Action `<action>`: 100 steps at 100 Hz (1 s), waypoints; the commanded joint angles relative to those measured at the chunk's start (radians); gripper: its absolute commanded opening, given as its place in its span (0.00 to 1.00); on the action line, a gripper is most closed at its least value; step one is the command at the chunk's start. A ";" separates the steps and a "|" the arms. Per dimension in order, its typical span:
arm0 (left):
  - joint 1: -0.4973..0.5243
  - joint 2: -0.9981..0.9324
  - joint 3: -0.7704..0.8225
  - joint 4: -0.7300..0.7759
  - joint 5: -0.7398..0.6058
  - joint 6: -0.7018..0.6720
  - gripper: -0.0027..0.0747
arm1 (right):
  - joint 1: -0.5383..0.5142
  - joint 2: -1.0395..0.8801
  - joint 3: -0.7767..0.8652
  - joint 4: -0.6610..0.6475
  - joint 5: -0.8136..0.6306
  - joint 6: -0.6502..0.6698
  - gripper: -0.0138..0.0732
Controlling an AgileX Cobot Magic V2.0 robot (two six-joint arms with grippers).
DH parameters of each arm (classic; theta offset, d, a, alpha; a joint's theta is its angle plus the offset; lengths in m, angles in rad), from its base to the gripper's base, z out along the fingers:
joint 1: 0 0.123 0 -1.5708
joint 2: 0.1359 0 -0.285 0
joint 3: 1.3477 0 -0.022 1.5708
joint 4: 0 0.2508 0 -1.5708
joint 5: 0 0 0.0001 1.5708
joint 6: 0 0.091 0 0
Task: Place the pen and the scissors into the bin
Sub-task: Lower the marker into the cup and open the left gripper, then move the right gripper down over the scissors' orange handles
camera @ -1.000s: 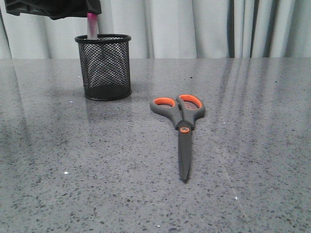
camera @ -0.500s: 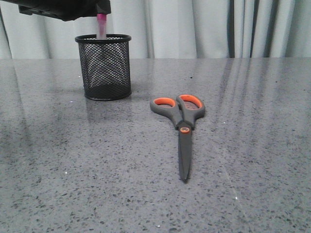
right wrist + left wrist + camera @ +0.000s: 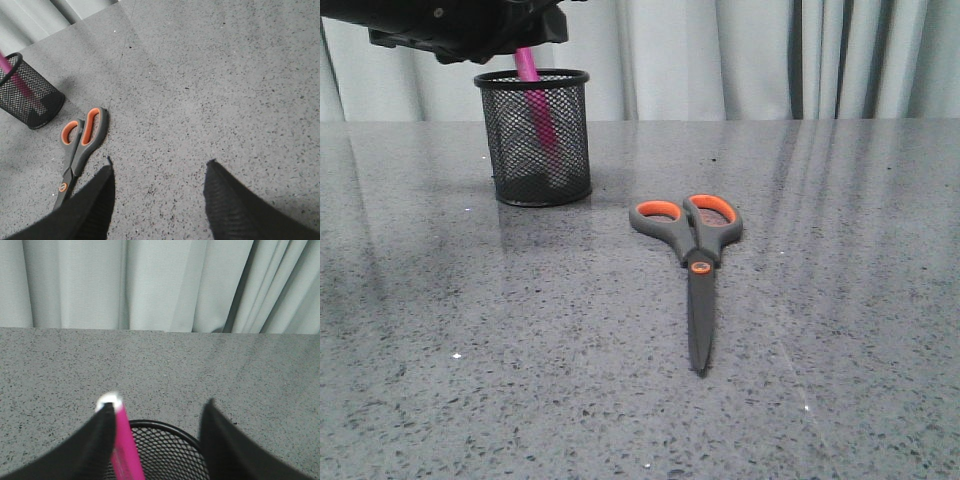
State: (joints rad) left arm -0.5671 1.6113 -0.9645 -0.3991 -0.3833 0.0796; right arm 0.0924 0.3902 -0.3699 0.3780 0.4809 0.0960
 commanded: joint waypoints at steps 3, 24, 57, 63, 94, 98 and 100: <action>-0.007 -0.041 -0.031 0.011 -0.073 -0.012 0.69 | 0.002 0.012 -0.033 0.009 -0.059 -0.006 0.57; -0.007 -0.139 -0.031 0.011 -0.068 -0.003 0.68 | 0.002 0.012 -0.033 0.009 -0.069 -0.006 0.57; -0.007 -0.534 -0.029 0.011 0.130 0.144 0.41 | 0.080 0.052 -0.206 0.151 -0.045 -0.240 0.57; -0.007 -0.615 -0.027 0.011 0.186 0.153 0.32 | 0.106 0.099 -0.251 0.251 -0.030 -0.258 0.57; -0.007 -0.931 0.004 0.021 0.446 0.153 0.23 | 0.314 0.474 -0.444 0.386 0.090 -0.371 0.57; -0.007 -0.964 0.014 0.021 0.467 0.153 0.23 | 0.329 0.530 -0.493 0.384 0.109 -0.358 0.57; -0.007 -0.978 0.021 0.021 0.480 0.153 0.23 | 0.334 0.564 -0.521 0.371 0.124 -0.343 0.57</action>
State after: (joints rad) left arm -0.5671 0.6920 -0.9414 -0.3815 0.0853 0.2295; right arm 0.3925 0.8409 -0.7762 0.7301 0.6115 -0.2551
